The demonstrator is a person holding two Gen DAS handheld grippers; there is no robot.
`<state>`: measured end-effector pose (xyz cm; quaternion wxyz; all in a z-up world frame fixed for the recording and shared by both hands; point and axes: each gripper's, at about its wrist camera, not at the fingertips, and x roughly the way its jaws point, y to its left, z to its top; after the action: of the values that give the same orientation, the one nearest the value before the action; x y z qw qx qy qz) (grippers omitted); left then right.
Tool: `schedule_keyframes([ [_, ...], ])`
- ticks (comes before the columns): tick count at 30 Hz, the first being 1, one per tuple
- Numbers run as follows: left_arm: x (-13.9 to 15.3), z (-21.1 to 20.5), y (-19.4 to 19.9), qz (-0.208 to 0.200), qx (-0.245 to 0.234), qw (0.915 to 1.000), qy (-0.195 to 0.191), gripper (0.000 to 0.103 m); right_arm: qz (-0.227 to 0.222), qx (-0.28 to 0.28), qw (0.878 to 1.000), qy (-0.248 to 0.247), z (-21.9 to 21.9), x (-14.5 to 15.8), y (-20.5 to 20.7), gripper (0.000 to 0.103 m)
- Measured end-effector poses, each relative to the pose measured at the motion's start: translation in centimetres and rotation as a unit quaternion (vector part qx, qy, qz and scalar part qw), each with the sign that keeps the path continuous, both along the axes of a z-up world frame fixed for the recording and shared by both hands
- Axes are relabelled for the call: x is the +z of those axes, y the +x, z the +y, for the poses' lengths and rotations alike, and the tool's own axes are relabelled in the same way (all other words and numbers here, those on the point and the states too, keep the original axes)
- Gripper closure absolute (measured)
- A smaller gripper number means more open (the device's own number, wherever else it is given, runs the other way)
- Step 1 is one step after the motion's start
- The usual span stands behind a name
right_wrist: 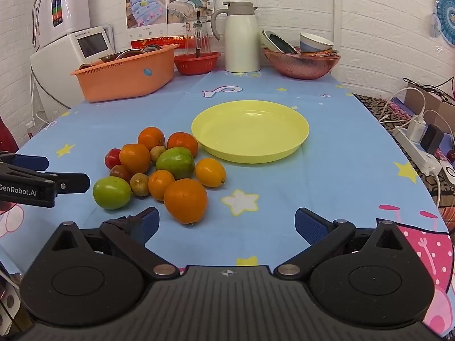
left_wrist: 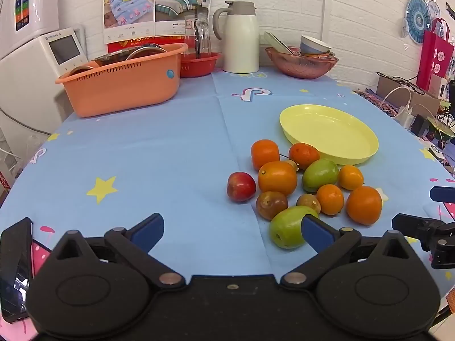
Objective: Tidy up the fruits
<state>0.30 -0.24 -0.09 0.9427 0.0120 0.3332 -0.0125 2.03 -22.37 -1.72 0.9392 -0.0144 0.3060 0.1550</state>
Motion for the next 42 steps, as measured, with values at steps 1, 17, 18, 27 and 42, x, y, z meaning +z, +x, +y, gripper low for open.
schedule_keyframes([
  [1, -0.01, 0.00, 0.01, 0.000, 0.000, 1.0000, 0.000, 0.000, 0.000, 0.000, 1.000, 0.000, 0.01, 0.00, -0.01, 0.000],
  [17, 0.29, -0.12, -0.23, -0.003, -0.006, 1.0000, 0.001, 0.000, -0.003, 0.003, 1.000, -0.005, 0.35, 0.06, -0.06, 0.000],
  [18, 0.29, -0.12, -0.23, -0.003, -0.006, 1.0000, 0.000, 0.000, -0.003, 0.003, 1.000, -0.005, 0.36, 0.07, -0.07, 0.000],
  [27, 0.40, -0.16, -0.22, -0.005, -0.009, 0.9999, -0.001, 0.000, -0.004, 0.004, 1.000, -0.005, 0.42, 0.19, -0.11, 0.000],
  [42, 0.37, -0.21, -0.22, -0.005, -0.011, 0.9999, -0.003, 0.000, -0.005, 0.006, 1.000, -0.007, 0.59, 0.36, -0.17, 0.000],
])
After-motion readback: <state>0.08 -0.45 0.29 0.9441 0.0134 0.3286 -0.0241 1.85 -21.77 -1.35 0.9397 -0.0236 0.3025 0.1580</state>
